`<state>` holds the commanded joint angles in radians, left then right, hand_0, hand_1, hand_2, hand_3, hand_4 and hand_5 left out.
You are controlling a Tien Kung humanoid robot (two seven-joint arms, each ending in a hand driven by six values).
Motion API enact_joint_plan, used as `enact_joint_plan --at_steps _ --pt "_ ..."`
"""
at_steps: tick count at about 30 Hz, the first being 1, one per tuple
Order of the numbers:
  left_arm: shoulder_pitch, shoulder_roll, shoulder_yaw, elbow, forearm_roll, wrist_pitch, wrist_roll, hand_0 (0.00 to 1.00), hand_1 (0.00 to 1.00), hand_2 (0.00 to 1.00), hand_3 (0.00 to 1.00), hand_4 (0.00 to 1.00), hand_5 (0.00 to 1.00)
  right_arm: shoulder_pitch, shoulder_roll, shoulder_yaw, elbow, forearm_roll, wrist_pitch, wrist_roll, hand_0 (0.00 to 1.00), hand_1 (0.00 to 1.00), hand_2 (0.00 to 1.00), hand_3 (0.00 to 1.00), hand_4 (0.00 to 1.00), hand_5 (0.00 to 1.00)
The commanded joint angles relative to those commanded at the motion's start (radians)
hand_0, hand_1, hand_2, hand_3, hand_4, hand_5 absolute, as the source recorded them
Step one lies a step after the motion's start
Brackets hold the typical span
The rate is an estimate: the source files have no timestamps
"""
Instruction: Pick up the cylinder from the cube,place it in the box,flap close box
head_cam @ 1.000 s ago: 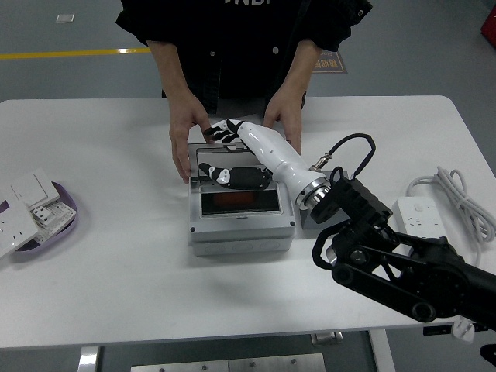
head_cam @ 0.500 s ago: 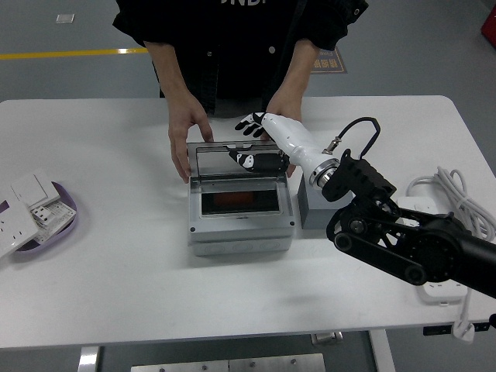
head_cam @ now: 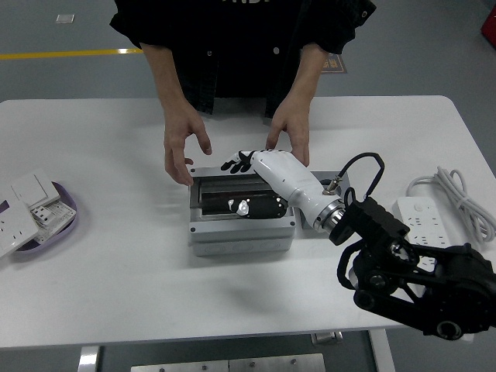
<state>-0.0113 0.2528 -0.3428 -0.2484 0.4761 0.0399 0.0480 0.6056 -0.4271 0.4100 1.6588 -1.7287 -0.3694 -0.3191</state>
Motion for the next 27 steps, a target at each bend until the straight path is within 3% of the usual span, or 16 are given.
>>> enact_joint_plan --at_steps 8,12,16,18,22,27 --pt "0.002 0.0 -0.002 0.001 0.0 0.0 -0.001 0.593 0.627 0.611 0.634 0.684 0.215 -0.055 0.008 0.078 -0.066 0.117 -0.03 0.059 0.709 0.633 0.639 0.669 0.715 0.435" --pt "0.003 0.0 -0.003 0.001 0.0 0.0 -0.001 0.592 0.626 0.613 0.634 0.684 0.214 -0.098 -0.024 0.163 -0.013 0.128 -0.036 0.09 0.702 0.631 0.646 0.67 0.698 0.424" --pt "0.006 0.0 -0.006 0.002 0.0 0.001 -0.002 0.592 0.626 0.613 0.634 0.684 0.214 -0.169 -0.076 0.273 0.067 0.183 -0.054 0.153 0.702 0.631 0.646 0.67 0.698 0.424" --pt "0.009 0.0 -0.004 0.004 -0.003 0.001 -0.002 0.592 0.627 0.613 0.636 0.684 0.213 -0.208 -0.091 0.334 0.075 0.233 -0.067 0.197 0.7 0.633 0.645 0.67 0.69 0.418" --pt "0.014 -0.004 -0.005 0.004 -0.006 0.001 -0.002 0.592 0.627 0.613 0.636 0.684 0.213 -0.278 -0.08 0.454 0.007 0.37 -0.063 0.296 0.7 0.633 0.645 0.67 0.69 0.418" --pt "0.018 -0.011 -0.01 0.004 -0.006 0.001 -0.002 0.592 0.627 0.612 0.635 0.685 0.213 -0.34 -0.025 0.593 -0.118 0.562 -0.015 0.452 0.664 0.619 0.64 0.66 0.67 0.398"
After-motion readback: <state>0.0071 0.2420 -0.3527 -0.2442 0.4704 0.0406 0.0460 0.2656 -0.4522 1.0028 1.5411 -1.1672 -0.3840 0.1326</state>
